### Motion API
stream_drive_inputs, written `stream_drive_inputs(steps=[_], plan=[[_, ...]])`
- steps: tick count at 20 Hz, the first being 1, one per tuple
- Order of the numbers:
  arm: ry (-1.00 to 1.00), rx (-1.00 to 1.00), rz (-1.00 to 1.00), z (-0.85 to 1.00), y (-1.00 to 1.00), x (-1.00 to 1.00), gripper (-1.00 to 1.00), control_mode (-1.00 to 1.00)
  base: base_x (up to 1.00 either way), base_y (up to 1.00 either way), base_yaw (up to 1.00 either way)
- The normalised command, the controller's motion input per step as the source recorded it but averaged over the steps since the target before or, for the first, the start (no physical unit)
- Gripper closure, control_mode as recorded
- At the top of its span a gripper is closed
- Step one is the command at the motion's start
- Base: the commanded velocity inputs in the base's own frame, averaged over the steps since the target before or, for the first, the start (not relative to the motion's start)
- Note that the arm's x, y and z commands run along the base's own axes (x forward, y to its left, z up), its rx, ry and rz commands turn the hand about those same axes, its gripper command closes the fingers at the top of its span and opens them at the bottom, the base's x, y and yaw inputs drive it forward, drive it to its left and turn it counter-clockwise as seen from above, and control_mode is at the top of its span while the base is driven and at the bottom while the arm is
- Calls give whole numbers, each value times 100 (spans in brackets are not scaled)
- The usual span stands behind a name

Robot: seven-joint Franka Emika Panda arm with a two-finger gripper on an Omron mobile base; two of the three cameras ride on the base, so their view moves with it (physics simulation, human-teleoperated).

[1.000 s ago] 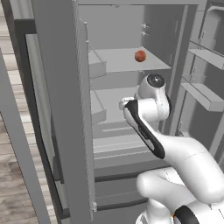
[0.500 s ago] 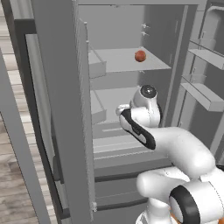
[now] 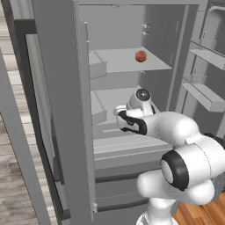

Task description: Move the onion and potato from the top shelf to the second highest shelf to make space. Then, place the pitcher from the counter on the cleared top shelf.

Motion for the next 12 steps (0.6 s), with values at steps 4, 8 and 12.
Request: stream_drive_inputs(steps=[4,8,12], plan=[[0,0,0,-13,0,68,100,-100,0,0,0],[0,0,0,-29,0,52,100,-100,0,0,0],[0,0,0,-52,0,42,100,-100,0,0,0]])
